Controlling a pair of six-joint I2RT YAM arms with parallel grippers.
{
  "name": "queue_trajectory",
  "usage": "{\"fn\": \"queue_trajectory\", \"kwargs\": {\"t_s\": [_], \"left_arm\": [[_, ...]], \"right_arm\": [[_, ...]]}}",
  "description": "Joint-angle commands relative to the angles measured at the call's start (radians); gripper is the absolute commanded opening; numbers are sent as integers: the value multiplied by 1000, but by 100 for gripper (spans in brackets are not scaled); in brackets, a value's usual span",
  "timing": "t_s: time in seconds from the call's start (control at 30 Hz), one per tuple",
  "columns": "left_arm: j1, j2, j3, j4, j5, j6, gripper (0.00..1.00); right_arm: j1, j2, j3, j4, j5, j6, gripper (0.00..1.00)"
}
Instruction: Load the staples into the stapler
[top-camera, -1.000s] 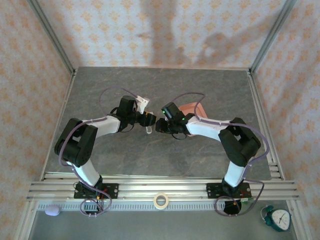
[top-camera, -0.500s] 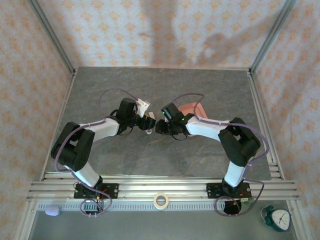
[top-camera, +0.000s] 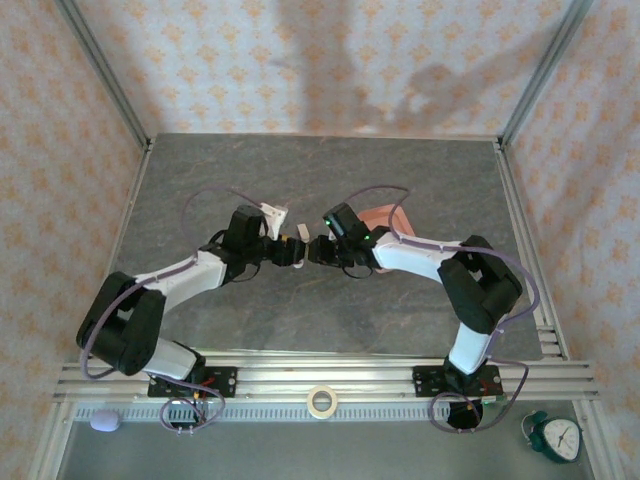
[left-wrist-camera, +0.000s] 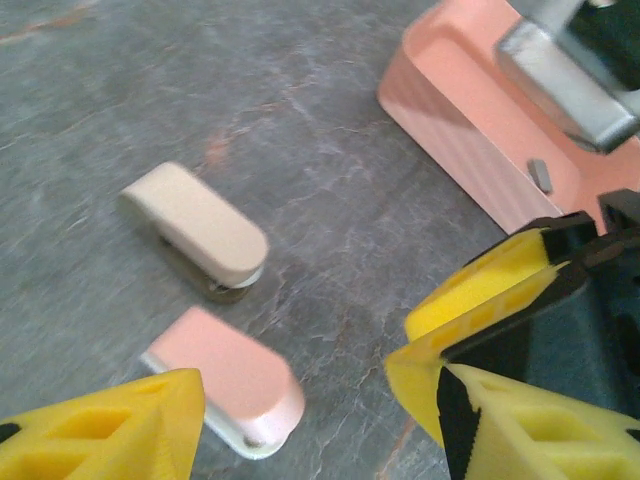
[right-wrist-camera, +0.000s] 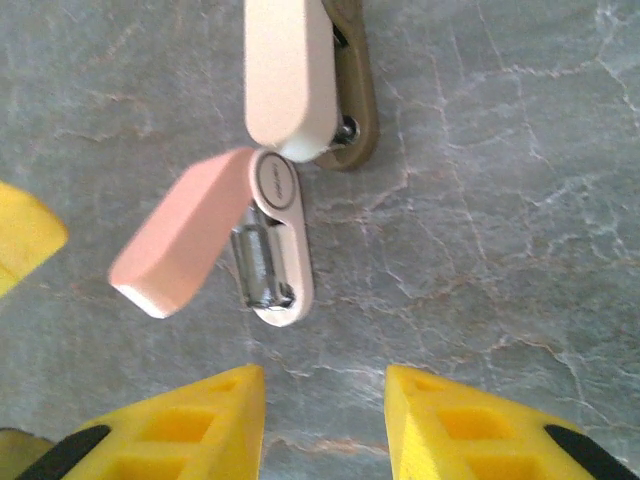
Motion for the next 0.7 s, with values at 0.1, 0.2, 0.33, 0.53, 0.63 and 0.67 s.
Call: {"fn": "queue_trajectory", "kwargs": {"t_s": [0.1,0.2,0.33,0.53,0.63,0.67], "left_arm": [[8,-99,-39,-131,-162,-246,67],[21,-137,-67,-162,-181,-299,67],[28,-180,-109,-178,-213,-304,68],[32,-196,-131,-202,-244,-291,68],[33,-190,-134,-201,-248,-290,68],[33,-189,-135,-199,-246,-290,68]], "right_arm": [[-39,-1,49,115,-117,96,38],[-53,43,94,118,-196,129,39],[-53,99,153,87,-212,147,40],[-50,158,228,-11,-199,93,40],[-41,183,248,-56,-194,68,40],[-38,192,254,-67,-191,62,40]]}}
